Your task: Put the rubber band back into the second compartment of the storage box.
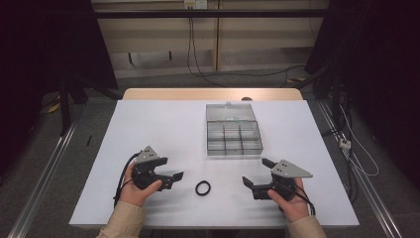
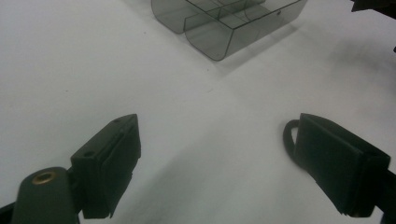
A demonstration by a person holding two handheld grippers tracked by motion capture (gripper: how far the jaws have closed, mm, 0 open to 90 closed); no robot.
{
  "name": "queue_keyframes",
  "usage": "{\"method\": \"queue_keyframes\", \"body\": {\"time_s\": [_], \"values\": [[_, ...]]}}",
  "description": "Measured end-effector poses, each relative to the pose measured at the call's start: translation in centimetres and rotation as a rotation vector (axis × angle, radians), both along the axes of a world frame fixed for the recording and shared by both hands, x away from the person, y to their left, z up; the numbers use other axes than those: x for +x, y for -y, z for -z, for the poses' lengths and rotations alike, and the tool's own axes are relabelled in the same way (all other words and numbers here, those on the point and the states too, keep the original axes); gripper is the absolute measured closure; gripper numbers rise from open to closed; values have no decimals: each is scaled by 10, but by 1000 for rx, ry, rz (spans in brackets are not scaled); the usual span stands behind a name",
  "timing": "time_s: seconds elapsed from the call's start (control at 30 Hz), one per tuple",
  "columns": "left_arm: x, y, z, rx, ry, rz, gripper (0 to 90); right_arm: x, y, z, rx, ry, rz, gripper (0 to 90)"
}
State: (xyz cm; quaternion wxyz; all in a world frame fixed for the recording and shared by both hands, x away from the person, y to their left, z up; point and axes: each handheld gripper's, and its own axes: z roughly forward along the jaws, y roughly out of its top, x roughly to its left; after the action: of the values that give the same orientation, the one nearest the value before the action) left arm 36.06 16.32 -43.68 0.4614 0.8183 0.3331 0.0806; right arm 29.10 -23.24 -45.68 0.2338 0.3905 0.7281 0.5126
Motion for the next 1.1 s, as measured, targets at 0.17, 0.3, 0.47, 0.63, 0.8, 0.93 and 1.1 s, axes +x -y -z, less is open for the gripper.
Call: {"method": "queue_keyframes", "body": {"time_s": [0.17, 0.3, 0.47, 0.63, 0.8, 0.93, 1.1], "values": [[-1, -7, 0, 6, 17, 8, 105, 3, -9, 0, 3, -6, -19, 49], [-2, -11, -1, 2, 35, 3, 81, 6, -14, 0, 3, -8, -28, 49], [-1, -19, -1, 5, 44, -13, 69, 9, -20, -1, 9, -14, -30, 49], [-2, -25, -1, -2, 54, -22, 66, 13, -25, -2, 18, -20, -36, 41], [-2, -29, -1, 2, 55, -29, 66, 16, -34, -2, 29, -28, -35, 40], [-2, -32, -1, 5, 55, -32, 66, 18, -42, -2, 23, -36, -49, 42], [-3, -34, 0, 7, 59, -31, 66, 20, -49, -1, 14, -49, -53, 60]]}}
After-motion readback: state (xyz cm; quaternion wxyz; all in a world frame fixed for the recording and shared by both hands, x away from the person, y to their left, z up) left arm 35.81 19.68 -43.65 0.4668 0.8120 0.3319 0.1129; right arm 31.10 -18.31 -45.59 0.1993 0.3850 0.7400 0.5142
